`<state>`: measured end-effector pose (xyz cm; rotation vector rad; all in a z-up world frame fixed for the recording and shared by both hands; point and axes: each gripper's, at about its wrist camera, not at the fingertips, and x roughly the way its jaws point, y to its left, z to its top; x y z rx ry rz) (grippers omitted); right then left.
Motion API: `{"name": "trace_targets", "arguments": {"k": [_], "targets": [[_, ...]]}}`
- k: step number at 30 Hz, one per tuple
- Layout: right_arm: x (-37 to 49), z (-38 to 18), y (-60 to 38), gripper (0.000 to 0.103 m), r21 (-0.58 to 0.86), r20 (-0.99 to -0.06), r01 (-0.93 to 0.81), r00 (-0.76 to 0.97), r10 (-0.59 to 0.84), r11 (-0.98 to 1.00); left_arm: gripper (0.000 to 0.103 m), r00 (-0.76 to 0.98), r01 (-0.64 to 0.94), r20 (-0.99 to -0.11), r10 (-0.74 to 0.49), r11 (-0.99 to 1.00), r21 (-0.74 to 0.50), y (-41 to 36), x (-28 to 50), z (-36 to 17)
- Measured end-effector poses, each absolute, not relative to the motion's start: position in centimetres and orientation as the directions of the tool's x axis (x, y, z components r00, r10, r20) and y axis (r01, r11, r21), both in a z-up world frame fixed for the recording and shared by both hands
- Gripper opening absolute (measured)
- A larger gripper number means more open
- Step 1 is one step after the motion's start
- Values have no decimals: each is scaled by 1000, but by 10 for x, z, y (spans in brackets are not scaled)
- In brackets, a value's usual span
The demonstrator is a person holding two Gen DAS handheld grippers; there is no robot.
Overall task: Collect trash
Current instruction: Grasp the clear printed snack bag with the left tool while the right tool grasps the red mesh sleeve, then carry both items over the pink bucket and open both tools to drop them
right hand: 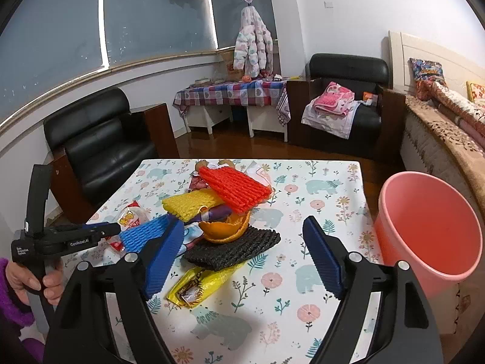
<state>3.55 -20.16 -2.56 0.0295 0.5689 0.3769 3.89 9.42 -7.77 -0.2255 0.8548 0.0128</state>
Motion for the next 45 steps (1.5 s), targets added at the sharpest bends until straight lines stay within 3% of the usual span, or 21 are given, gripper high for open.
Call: {"name": "trace_targets", "arguments": {"k": [5,18,21,23,25,28,45], "targets": [[48,-25,-196,74,114,-530,-369,763,371,922,6,671,-91,-735,-98,973,-212,97,35,-75],[114,-40,-159,56,50,-629,-488,662,407,872,6,734,-112,-669,-118,951,-290,115,23,-46],[125,-50,-154,45,41,-655,-488,646,393,872,6,733,-115,-669,-125,946,-302,118,25,-46],[129,-54,-154,28,47,-668,-484,635,388,874,6,729,-118,-672,-128,944,-308,118,25,-49],[131,-56,-156,17,77,-669,-481,624,403,873,6,726,-118,-675,-132,943,-310,117,27,-50],[129,-53,-159,11,86,-663,-480,627,410,873,6,724,-117,-678,-130,945,-306,117,28,-51],[85,-11,-228,10,226,-549,-349,725,415,909,6,762,3,-615,-200,952,-306,67,31,-15]]}}
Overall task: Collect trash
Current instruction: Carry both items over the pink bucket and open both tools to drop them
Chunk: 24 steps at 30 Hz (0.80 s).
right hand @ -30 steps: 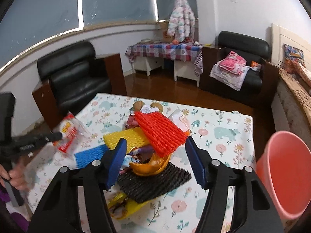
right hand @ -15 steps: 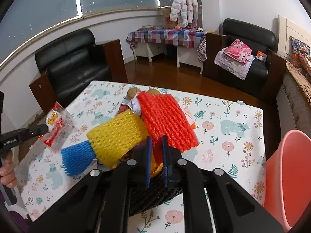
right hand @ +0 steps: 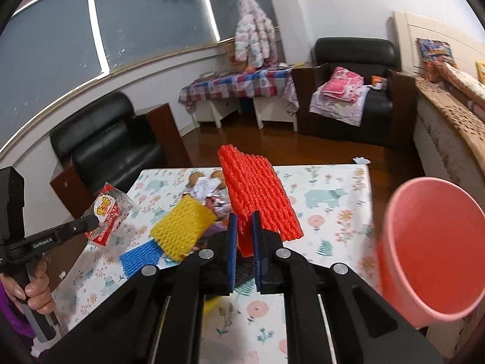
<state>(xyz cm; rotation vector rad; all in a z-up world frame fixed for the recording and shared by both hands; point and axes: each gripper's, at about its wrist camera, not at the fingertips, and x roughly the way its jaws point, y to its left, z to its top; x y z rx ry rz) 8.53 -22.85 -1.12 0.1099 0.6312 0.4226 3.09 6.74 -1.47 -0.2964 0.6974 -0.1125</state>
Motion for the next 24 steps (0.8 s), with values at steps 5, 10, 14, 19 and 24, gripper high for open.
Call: {"name": "trace_targets", "arguments": {"k": [5,10,14,19,24], "targets": [[78,-6,-263,10,255,-527,-278,763,374,926,6,757,60,-608,-238,953,-298,40,37,-2],[70,-1,-297,10,256,-504,-207,805,313,944,6,752,129,-596,-280,950,-283,4,46,13],[65,-3,-322,10,273,-498,-151,823,273,950,6,744,186,-591,-313,946,-267,-29,53,22],[61,-8,-359,10,303,-495,-73,840,222,950,6,725,259,-590,-355,935,-244,-76,65,30],[57,-12,-382,10,322,-495,-22,848,188,947,6,696,326,-596,-400,916,-235,-126,75,33]]}}
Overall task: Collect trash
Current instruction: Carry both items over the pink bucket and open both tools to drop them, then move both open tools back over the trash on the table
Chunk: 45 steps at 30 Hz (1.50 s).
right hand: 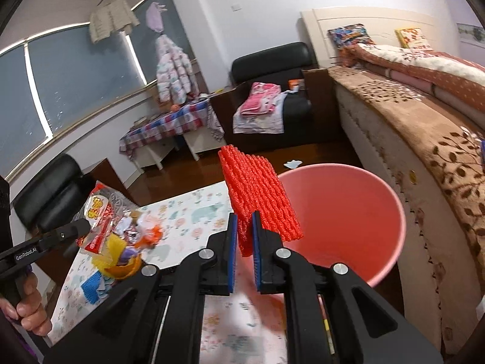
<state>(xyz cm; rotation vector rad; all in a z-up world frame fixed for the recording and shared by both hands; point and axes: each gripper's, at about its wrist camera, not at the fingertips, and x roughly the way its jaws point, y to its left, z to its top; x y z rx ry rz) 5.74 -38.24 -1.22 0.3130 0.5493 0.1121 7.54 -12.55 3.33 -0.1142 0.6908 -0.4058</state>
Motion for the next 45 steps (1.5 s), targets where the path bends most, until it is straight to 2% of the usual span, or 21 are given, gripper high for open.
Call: {"name": "trace_targets", "arguments": {"k": [12,22,25,26,28,30,34,45], "targets": [[58,-30,-425,10,357,-516,42,842,159,933,6,627,434,-637,-448,880,-192,-226,104,17],[58,-48,-440,10,384,-537,76,829,156,920,7,575,468,-686,-446,867,-171,-271,120,-7],[58,-50,-444,10,395,-536,86,830,154,915,20,568,480,-689,-450,861,-167,-276,121,-11],[58,-51,-445,10,398,-536,87,830,154,914,30,569,481,-688,-450,861,-164,-278,121,-12],[59,-52,-446,10,397,-543,97,827,148,913,42,572,481,-686,-449,862,-163,-278,122,-13],[60,-54,-448,11,402,-545,101,825,149,910,42,577,479,-681,-450,862,-164,-277,122,-13],[58,-54,-449,34,397,-545,112,827,136,911,42,579,472,-678,-453,864,-174,-275,120,-11],[52,-43,-429,36,377,-532,76,834,149,923,42,596,435,-666,-449,877,-202,-250,108,-6]]}}
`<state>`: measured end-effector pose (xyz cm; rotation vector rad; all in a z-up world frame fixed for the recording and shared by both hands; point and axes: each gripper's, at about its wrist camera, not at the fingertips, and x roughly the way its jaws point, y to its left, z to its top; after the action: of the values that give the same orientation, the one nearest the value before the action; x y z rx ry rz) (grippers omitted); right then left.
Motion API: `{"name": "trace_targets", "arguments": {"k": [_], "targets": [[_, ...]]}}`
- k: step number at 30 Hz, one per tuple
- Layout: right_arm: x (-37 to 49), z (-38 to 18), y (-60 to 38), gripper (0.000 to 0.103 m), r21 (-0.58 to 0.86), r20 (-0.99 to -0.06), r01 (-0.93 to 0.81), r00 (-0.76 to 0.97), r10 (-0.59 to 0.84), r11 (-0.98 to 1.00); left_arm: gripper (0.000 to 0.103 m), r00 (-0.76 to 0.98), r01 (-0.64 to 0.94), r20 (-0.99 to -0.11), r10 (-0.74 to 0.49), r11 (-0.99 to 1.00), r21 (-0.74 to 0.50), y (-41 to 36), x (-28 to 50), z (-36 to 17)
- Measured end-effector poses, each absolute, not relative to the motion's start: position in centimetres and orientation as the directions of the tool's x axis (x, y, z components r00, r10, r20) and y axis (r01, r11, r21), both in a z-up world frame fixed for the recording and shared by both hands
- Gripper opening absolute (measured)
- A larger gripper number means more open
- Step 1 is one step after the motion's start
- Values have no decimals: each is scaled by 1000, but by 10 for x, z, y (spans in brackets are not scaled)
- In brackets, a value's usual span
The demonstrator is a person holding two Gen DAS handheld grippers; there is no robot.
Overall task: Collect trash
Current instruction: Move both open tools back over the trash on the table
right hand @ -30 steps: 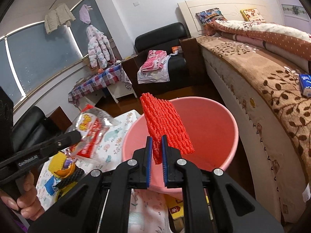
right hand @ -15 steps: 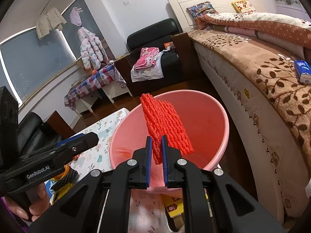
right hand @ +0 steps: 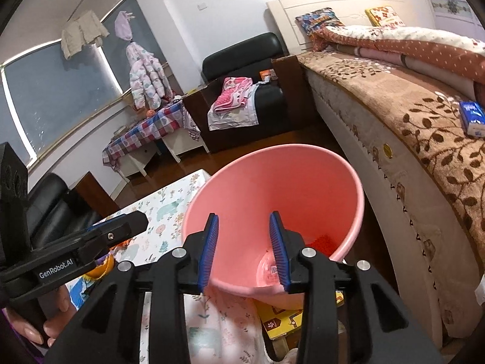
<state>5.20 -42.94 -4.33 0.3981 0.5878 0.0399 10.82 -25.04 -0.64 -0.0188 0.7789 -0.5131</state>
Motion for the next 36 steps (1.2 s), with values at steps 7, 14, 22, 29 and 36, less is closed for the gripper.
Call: {"name": "trace_targets", "arguments": {"k": [7,14,22,29,36], "targets": [[45,-36,-402,36,346,-532,26,829,174,938,42,631,408,-646,-429,892,-194,-227,93,0],[38,-28,-379,36,338,-528,-14,825,202,941,42,666,372,-625,-407,908,-195,-195,79,8],[29,-25,-348,36,328,-524,-75,815,248,942,44,717,316,-597,-360,931,-182,-151,61,17],[27,-29,-323,36,313,-546,-125,788,286,942,45,753,246,-590,-291,956,-158,-108,49,16],[29,-31,-309,35,295,-564,-164,766,310,941,48,754,141,-620,-215,976,-168,-59,46,0]]}}
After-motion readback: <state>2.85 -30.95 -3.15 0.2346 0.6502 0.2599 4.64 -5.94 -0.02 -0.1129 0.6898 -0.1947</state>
